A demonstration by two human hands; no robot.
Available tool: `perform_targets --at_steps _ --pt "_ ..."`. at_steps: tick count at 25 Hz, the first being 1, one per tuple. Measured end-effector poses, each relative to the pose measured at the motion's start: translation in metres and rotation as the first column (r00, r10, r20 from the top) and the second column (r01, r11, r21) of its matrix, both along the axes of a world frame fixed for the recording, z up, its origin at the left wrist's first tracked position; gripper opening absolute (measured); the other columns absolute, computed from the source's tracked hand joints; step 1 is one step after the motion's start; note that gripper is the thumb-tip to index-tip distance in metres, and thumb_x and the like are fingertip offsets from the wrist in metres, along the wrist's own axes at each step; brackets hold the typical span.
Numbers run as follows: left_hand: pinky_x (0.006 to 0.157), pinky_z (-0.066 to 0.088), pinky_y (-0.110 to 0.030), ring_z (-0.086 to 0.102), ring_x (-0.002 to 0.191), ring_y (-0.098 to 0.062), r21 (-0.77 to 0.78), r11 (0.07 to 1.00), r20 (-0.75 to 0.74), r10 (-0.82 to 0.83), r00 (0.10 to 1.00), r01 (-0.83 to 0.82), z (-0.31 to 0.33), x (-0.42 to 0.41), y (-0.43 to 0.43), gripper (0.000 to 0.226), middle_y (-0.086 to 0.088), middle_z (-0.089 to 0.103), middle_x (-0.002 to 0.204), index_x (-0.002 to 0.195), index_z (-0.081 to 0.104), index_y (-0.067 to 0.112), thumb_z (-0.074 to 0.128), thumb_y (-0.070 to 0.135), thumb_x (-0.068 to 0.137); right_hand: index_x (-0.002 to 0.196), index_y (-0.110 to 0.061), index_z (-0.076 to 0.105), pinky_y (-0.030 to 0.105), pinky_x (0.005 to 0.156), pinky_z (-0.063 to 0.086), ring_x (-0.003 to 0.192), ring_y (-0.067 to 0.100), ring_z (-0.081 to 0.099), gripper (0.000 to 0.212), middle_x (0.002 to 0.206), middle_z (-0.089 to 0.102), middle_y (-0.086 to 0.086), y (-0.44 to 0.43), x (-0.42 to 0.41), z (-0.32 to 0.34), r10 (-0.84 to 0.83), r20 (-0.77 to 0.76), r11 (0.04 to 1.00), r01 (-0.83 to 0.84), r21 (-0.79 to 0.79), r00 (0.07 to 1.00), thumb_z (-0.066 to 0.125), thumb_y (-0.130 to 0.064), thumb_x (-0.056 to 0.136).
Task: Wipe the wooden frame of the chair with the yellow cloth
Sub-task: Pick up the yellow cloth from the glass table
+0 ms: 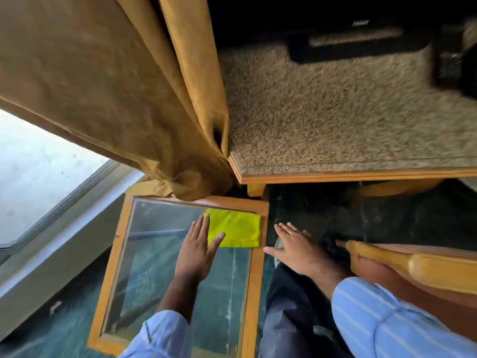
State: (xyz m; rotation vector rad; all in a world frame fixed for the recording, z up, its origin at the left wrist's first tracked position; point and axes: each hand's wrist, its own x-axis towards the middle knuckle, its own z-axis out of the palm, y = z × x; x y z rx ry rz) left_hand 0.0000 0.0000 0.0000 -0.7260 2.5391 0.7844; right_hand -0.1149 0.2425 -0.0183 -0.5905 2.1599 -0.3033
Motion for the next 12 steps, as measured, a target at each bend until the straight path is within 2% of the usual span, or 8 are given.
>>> perform_targets --at_steps 2,4,7,10,12 --pt "0.131 0.013 -0.035 0.016 0.162 -0.021 0.072 0.981 -0.011 0.18 0.984 -0.179 -0.044 -0.003 -0.01 0.08 -0.007 0.02 0.175 0.165 0.02 0.015 0.056 0.047 0.101 0.161 -0.014 0.024 0.046 0.128 0.024 0.16 0.021 0.019 0.078 0.172 0.024 0.005 -0.012 -0.007 -0.043 -0.003 0.042 0.999 0.005 -0.039 0.999 0.052 -0.054 0.101" --pt "0.129 0.016 -0.033 0.018 0.161 -0.023 0.067 0.951 0.054 0.3 0.952 -0.303 -0.084 -0.009 -0.02 0.086 -0.011 0.021 0.174 0.164 0.019 0.01 0.063 0.045 0.099 0.159 -0.013 0.031 0.044 0.124 0.033 0.155 0.023 0.031 0.07 0.168 0.035 0.007 -0.028 -0.015 -0.081 -0.039 0.01 0.995 0.039 -0.087 0.999 0.059 -0.042 0.101" --pt "0.128 0.024 -0.043 0.027 0.158 -0.033 0.047 0.903 0.131 0.418 0.899 -0.427 -0.138 -0.016 -0.032 0.093 -0.021 0.027 0.17 0.163 0.019 0.002 0.07 0.041 0.095 0.159 -0.009 0.029 0.04 0.123 0.035 0.15 0.028 0.037 0.075 0.165 0.038 0.01 -0.059 -0.022 -0.128 -0.095 -0.029 0.984 0.089 -0.152 0.995 0.064 -0.038 0.099" --pt "0.116 0.04 -0.052 0.049 0.14 -0.045 -0.048 0.883 0.133 0.469 0.873 -0.467 -0.173 -0.021 -0.033 0.084 -0.029 0.051 0.15 0.155 0.036 0.003 0.074 0.043 0.091 0.155 -0.005 0.031 0.043 0.117 0.038 0.143 0.034 0.041 0.079 0.157 0.043 0.014 -0.084 -0.016 -0.157 -0.097 -0.053 0.99 0.091 -0.109 0.994 0.069 -0.039 0.095" --pt "0.102 0.049 -0.053 0.06 0.123 -0.049 -0.111 0.879 0.092 0.474 0.876 -0.464 -0.181 -0.021 -0.028 0.067 -0.03 0.064 0.132 0.142 0.051 0.004 0.074 0.042 0.091 0.145 -0.007 0.045 0.044 0.111 0.044 0.134 0.035 0.048 0.06 0.144 0.052 0.014 -0.091 -0.014 -0.167 -0.113 -0.095 0.988 0.102 -0.114 0.989 0.07 -0.026 0.094"
